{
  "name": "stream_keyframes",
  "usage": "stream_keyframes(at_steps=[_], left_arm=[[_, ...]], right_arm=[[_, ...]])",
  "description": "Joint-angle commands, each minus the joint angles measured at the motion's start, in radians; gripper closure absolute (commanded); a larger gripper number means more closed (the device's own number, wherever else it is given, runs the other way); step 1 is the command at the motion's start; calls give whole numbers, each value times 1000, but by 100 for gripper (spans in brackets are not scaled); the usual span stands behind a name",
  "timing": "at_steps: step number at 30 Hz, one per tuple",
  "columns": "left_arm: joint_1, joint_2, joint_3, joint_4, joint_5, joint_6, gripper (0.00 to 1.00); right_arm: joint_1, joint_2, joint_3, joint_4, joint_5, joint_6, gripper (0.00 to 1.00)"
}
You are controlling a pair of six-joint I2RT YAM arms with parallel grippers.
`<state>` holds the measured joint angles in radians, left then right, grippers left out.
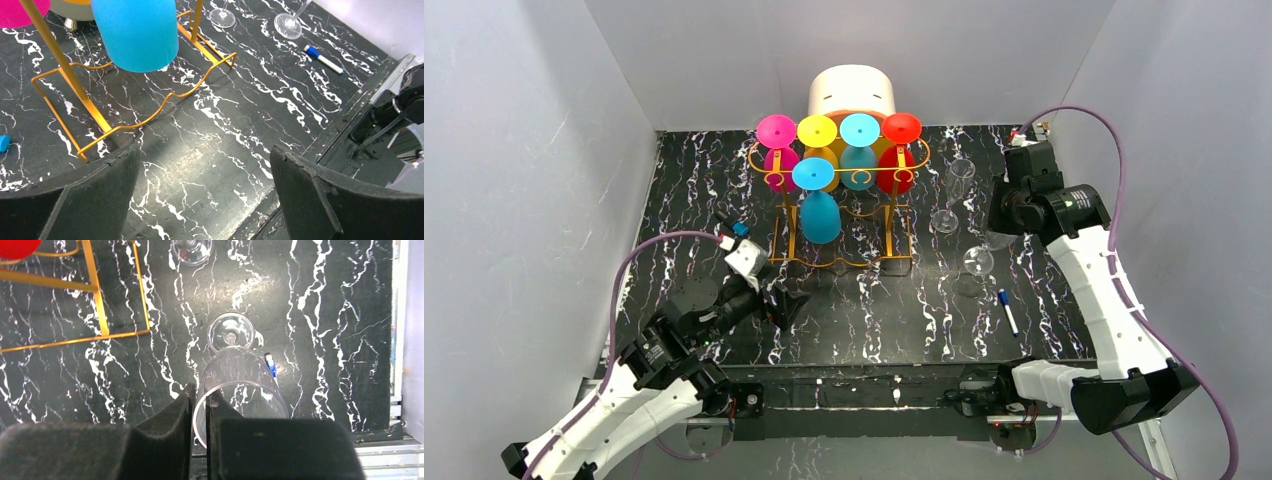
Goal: Take the wine glass off the wine glass rack
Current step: Place the wine glass at the center of the board.
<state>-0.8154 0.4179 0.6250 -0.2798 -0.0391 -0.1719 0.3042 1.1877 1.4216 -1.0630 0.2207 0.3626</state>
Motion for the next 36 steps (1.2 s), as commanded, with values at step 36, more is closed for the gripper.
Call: stream_keyframes(at_steps=[36], left_arm=[[1,-58,78,-104,-112,96,2]], right_arm=[[-254,418,215,294,-143,-21,99]])
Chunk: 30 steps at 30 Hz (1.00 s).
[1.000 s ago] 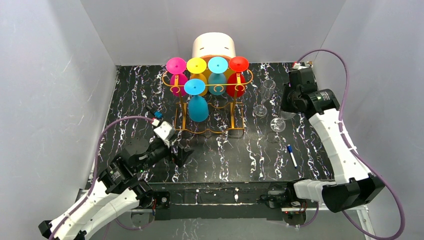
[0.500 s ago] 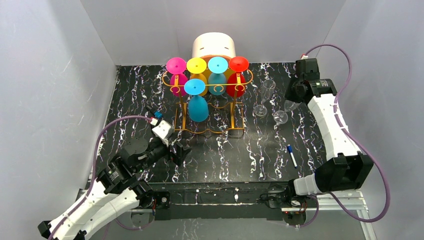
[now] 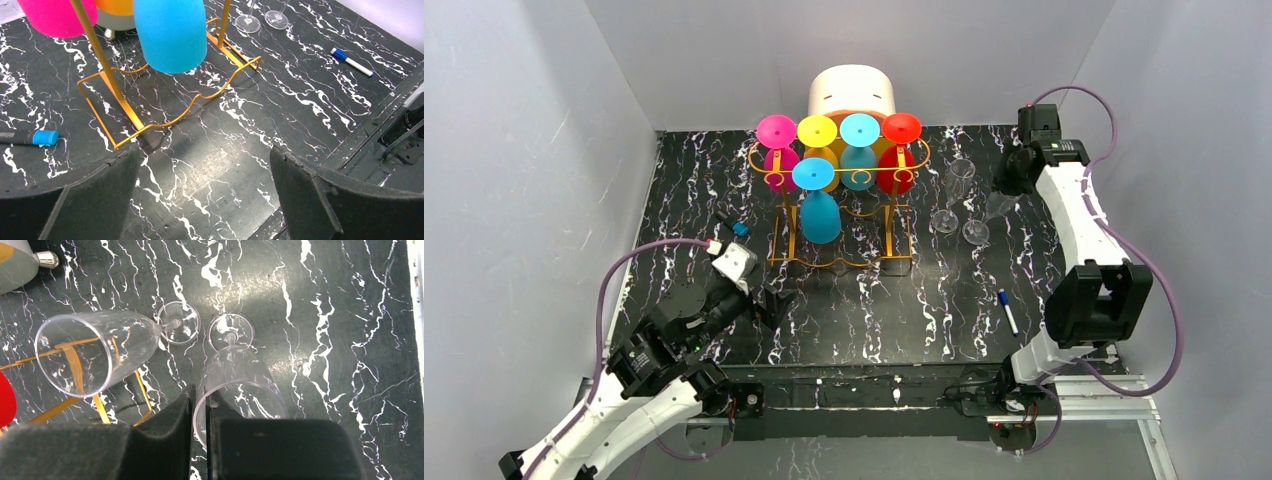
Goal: Take the wine glass off the wine glass rack
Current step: Place the wine glass at the center of the board.
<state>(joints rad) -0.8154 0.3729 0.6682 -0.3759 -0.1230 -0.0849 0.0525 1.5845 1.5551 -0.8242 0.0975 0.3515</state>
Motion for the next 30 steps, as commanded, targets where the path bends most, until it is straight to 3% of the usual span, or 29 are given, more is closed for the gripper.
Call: stream_keyframes(at_steps=[1,14,30], left_arm=[[2,-15,36,-8,-30,10,2],[2,-11,44,-24,-40,17,2],[2,21,106,-1,-42,16,2]], right_arm=[[-2,32,92,58,-14,-10,99],[-1,148,152,32,3,-20,99],[-2,180,220,-19,3,-60,99]])
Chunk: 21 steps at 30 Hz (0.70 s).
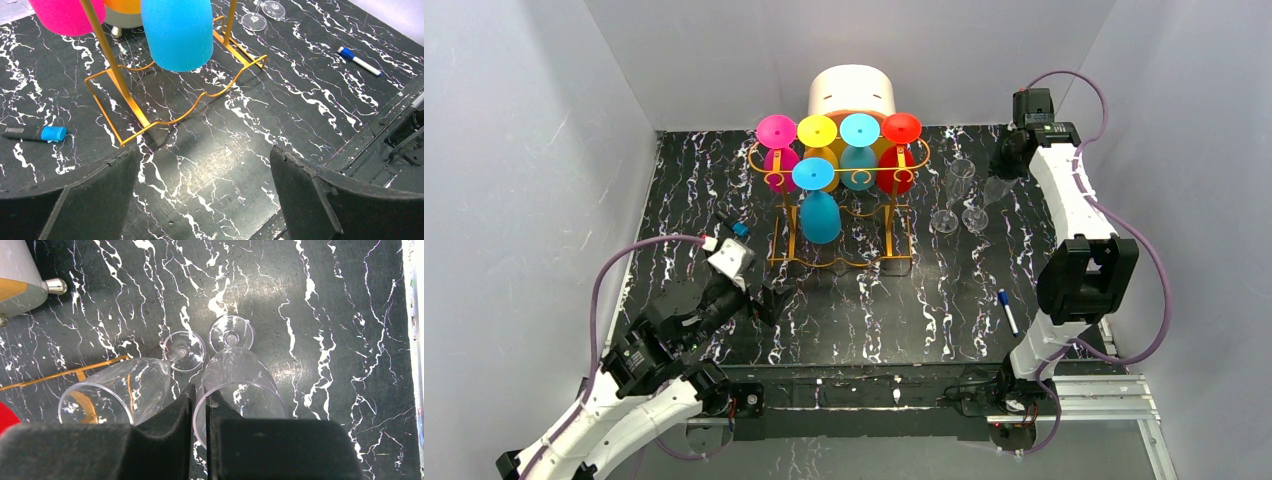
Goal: Take the wine glass off the wine glass rack
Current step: Place the wine glass at the center of the board.
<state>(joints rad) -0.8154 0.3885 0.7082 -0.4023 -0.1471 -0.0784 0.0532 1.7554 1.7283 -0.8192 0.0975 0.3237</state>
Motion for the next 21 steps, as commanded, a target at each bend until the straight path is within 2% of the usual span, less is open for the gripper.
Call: stream_keyframes(at_steps=[1,4,10,14,21], left_arm=[[2,7,70,28,-19,13,2],[2,7,79,26,-21,19,2],[1,-3,72,23,-19,8,2],[2,6,81,26,-76,-1,2],[2,34,101,27,-72,25,2]], right_arm=[[-1,20,57,-38,2,-35,99],[2,50,90,-76,-6,-47,98],[4,69,115,-88,-46,-64,88],[5,80,141,-95,-51,-66,80],[4,93,195,-109,-65,-61,74]])
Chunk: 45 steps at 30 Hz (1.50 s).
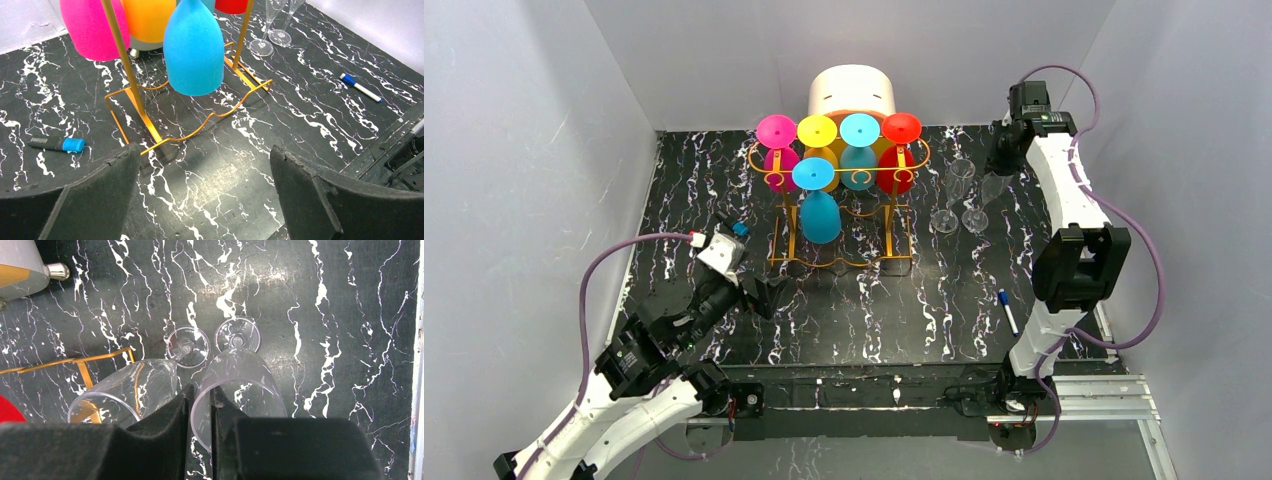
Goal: Take the wine glass off the wine glass rack
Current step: Place the wine glass at the center of the board, then pick up the wine glass from the wine rack.
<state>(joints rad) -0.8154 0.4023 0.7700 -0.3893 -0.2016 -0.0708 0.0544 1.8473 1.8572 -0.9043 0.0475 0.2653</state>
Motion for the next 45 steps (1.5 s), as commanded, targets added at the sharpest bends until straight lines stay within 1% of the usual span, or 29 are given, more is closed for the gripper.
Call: stream_keyframes(at_steps=[1,9,19,30,32,36,38,41,42,45], left_arm=[[1,23,40,13,-15,18,2],[2,18,33,13,-2,11,2],[2,9,34,2,-7,8,2],[2,34,38,-13,-23,-12,2],[2,40,41,-17,-31,-18,2],[2,63,49,-44,-71,-42,2],[2,72,49,-48,-80,-51,2],[2,77,47,-47,-102,-69,2],[2,79,45,-47,-113,-74,2],[2,84,43,-52,-147,-79,2]], right_arm=[[3,2,72,-24,-19,0,74],[3,2,122,-39,-22,0,73],[3,-38,114,-30,-41,8,72],[3,-143,75,-1,-41,14,71],[2,-176,57,2,-75,23,71],[3,-286,-56,62,-128,64,70],[2,-360,-136,108,-152,94,66],[3,-482,-279,193,-175,145,55],[3,-520,-334,216,-189,156,53],[2,-620,-426,253,-221,210,50]])
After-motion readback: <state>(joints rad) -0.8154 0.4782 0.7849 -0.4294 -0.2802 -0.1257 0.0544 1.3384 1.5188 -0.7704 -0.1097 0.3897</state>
